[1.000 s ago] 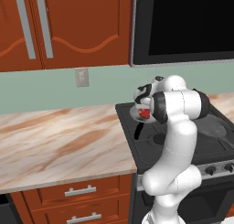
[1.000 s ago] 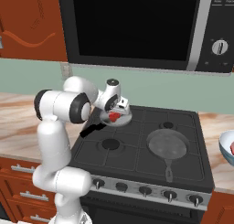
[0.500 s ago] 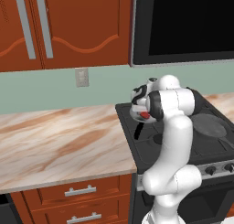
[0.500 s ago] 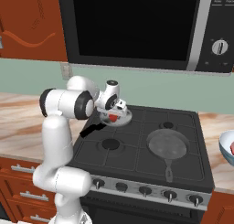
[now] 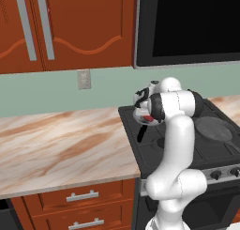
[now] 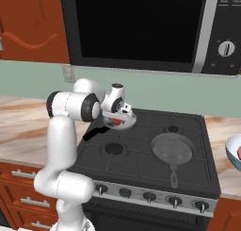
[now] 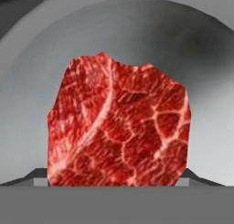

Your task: Place one of the steaks on the plate and the other in the bowl. Then place the bowl in the fridge.

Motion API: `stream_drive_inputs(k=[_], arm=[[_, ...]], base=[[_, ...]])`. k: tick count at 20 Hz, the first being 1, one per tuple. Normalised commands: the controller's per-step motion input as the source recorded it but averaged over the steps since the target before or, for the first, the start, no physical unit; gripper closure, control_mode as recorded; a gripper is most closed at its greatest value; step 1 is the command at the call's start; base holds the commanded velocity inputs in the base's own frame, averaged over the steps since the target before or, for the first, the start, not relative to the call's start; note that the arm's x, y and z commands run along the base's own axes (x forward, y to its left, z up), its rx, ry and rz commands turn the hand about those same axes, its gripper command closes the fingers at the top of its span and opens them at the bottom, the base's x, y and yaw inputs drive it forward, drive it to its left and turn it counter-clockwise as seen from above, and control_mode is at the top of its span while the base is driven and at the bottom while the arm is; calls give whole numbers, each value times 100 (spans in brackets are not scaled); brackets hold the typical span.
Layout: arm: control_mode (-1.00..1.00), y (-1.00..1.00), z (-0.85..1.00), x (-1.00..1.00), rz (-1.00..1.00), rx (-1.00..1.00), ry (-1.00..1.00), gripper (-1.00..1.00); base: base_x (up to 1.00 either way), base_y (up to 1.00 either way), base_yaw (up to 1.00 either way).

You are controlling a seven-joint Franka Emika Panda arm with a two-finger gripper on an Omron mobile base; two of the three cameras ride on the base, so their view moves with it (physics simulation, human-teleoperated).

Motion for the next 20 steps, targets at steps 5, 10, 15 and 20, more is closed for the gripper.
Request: stream_drive_inputs(k=[5,10,15,20], arm=[[-100,0,-11,0,0,0,2,100],[-100,0,-6,0,0,0,0,100],[-100,3,3,-20,-1,0,0,100],[-100,10,44,-72,-1,0,0,100]], base=[[0,0,0],[0,0,0],[0,0,0],[0,0,0]])
